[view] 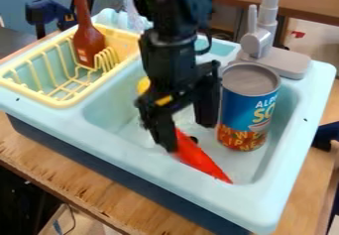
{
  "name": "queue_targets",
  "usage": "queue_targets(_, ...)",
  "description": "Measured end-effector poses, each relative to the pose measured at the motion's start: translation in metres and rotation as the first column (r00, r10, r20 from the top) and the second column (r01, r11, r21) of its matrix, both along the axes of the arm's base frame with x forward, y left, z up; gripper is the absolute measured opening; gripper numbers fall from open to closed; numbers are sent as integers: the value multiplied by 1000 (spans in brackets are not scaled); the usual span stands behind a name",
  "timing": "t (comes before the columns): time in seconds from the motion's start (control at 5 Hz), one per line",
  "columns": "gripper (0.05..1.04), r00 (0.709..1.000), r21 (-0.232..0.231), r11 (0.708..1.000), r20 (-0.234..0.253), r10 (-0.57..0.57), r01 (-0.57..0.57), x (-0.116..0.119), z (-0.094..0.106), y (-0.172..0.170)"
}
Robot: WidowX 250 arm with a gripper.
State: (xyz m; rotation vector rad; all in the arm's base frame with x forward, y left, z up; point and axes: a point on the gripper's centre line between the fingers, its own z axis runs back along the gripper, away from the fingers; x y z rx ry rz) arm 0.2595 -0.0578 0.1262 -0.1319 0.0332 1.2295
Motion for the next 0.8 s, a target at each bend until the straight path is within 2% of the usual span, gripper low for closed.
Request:
queue_targets(0.2, 1001, 990, 143, 988, -139, -33, 53, -4, 21, 9)
queue_targets(0.4, 1001, 962, 232, 963, -263, -78, 141, -13, 43, 12)
queue_targets(0.6, 1001, 897, 207, 915, -360, -258, 346, -24, 64, 19)
queue_targets(0.8, 1001, 809, 126, 811, -253, -530, 571, -41, 83, 33)
